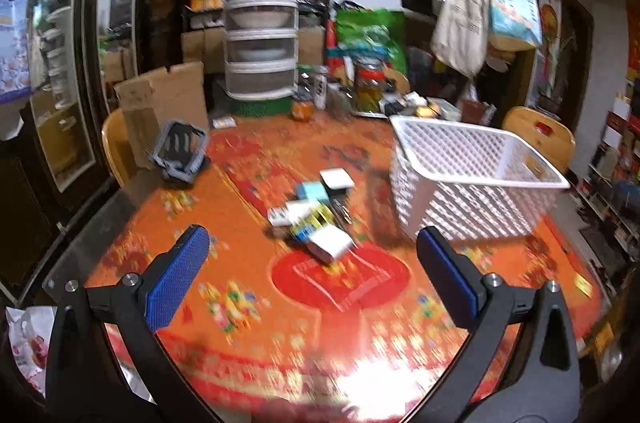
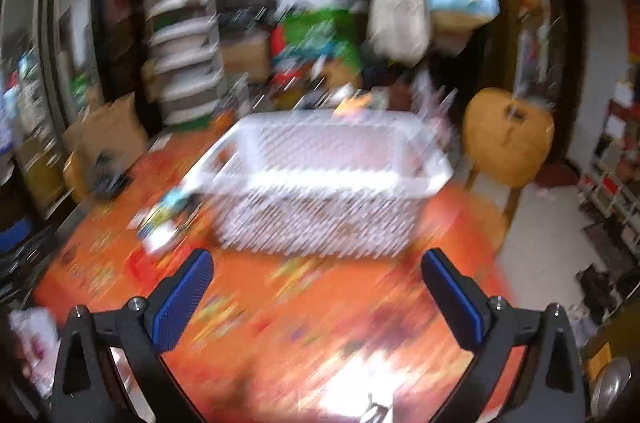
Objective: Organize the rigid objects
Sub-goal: 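Grasp the rim of the white perforated basket with the right tool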
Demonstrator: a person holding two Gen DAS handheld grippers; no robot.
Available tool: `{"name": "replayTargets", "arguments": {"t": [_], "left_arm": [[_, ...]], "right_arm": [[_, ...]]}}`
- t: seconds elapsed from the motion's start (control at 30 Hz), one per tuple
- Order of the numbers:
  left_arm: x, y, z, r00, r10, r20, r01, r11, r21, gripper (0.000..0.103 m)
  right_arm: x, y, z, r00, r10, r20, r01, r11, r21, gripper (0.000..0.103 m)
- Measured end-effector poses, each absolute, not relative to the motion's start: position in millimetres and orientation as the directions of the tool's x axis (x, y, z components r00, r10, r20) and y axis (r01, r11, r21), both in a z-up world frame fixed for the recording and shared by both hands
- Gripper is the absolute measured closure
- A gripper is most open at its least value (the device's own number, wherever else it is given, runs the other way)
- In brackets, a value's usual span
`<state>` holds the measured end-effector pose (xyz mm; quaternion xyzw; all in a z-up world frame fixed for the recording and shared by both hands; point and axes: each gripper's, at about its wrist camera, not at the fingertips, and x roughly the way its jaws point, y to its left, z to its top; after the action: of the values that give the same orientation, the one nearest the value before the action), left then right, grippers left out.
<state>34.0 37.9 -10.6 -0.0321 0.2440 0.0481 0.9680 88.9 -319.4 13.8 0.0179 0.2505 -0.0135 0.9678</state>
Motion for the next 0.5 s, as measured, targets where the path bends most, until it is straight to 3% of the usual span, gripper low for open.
{"name": "replayTargets", "arguments": {"t": [0.1, 0.17, 0.23, 0.43, 0.5], "left_arm": [[73, 56, -31, 0.812, 0.084, -0.578, -0.128, 0.991, -0.036, 0.001], [96, 67, -47, 0.77, 0.071, -0.634, -0.13, 0.99, -0.046, 0.001], [108, 77, -58, 0.751, 0.062, -0.657, -0.139, 0.988, -0.066, 0.001], [134, 104, -85, 0.715, 0.042, -0.698, -0.181, 0.975, -0.127, 0.001], [142, 109, -91, 0.707, 0.063, -0.704, -0.197, 0.974, -0.11, 0.001]], "right_arm": [[147, -366, 8, 0.833, -0.111, -0.542, 0.153, 0.988, 0.032, 0.0], [196, -389, -13, 0.712, -0.154, -0.685, 0.217, 0.976, 0.007, 0.0], [229, -406, -31, 0.638, -0.055, -0.768, 0.2, 0.975, 0.096, 0.0], [284, -420, -63, 0.535, -0.036, -0.844, 0.216, 0.972, 0.096, 0.002], [290, -419, -67, 0.524, -0.049, -0.85, 0.218, 0.973, 0.079, 0.012]]}}
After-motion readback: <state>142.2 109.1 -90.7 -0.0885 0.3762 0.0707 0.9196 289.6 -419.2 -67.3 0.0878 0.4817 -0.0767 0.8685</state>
